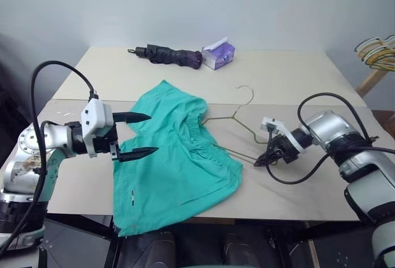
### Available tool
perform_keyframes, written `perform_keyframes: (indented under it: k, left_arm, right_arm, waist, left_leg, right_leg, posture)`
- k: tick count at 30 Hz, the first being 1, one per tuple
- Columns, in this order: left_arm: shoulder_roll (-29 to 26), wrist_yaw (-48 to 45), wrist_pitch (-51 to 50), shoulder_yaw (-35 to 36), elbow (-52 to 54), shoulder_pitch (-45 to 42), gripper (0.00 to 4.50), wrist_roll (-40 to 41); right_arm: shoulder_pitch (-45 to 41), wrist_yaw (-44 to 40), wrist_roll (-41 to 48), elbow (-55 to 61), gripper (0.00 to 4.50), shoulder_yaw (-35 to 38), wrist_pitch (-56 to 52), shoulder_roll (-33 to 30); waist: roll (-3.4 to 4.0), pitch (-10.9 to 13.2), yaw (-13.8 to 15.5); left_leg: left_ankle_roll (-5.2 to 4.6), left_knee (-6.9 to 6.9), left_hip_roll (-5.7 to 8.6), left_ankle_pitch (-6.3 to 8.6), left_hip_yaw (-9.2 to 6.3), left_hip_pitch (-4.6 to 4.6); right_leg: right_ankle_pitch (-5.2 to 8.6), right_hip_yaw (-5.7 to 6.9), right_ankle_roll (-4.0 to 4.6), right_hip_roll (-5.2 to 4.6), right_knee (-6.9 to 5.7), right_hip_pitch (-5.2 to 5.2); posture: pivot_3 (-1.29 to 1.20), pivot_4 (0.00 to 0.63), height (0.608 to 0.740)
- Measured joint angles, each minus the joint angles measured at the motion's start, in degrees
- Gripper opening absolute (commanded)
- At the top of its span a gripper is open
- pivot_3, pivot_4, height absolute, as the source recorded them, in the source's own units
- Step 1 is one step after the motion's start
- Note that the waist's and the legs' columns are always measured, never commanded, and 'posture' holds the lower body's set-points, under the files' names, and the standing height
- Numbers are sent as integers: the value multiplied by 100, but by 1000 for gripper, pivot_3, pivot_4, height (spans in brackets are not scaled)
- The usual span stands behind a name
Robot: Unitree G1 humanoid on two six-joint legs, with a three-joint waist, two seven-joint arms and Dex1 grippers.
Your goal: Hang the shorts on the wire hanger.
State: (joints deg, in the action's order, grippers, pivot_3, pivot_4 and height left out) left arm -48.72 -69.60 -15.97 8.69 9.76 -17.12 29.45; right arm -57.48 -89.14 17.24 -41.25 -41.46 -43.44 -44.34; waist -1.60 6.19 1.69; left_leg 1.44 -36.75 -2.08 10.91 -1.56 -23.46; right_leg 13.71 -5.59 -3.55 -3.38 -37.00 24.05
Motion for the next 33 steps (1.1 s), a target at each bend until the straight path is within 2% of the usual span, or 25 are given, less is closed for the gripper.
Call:
perform_keyframes:
  k: [5,10,14,22,29,33]
  left_arm:
    - [1,36,9,0,18,-8,4479,0]
    - [16,31,79,-17,-82,-89,4479,-16]
    - [70,8,109,-79,-179,-271,4479,-26]
    - [130,-5,151,-112,-198,-239,4479,-35]
    - [136,12,216,-115,-238,-247,4479,-42]
    - [138,11,246,-118,-324,-291,4479,-89]
  right_arm:
    - [-30,-10,3,-302,0,318,-178,187]
    - [276,-14,648,565,0,147,-288,-333]
    - [155,-16,1019,737,0,55,-357,-387]
    - [1,-18,488,-70,0,-25,-397,378]
    - [-237,2,77,-850,0,527,-655,873]
    - [-281,0,-34,-1118,0,938,-855,942]
  waist:
    - [0,0,-14]
    - [1,0,6]
    - [1,0,-54]
    - [0,-1,-106]
    - [0,-1,-101]
    - [0,-1,-99]
  left_leg:
    - [0,0,-1,0,0,0]
    - [0,0,0,0,-1,-5]
    - [0,0,-1,0,0,2]
    - [0,0,-1,-1,-1,0]
    - [1,-1,-1,-1,-3,1]
    - [1,-1,-1,-1,-3,-1]
  right_leg:
    - [0,-1,1,2,-3,2]
    - [2,1,0,1,-1,4]
    - [1,0,1,2,-2,0]
    - [-1,-1,4,3,-7,2]
    - [-2,0,5,4,-9,2]
    - [-7,0,13,4,-9,2]
  posture:
    - [156,66,740]
    - [138,66,740]
    - [140,61,740]
    - [147,59,740]
    - [136,60,740]
    - [129,59,740]
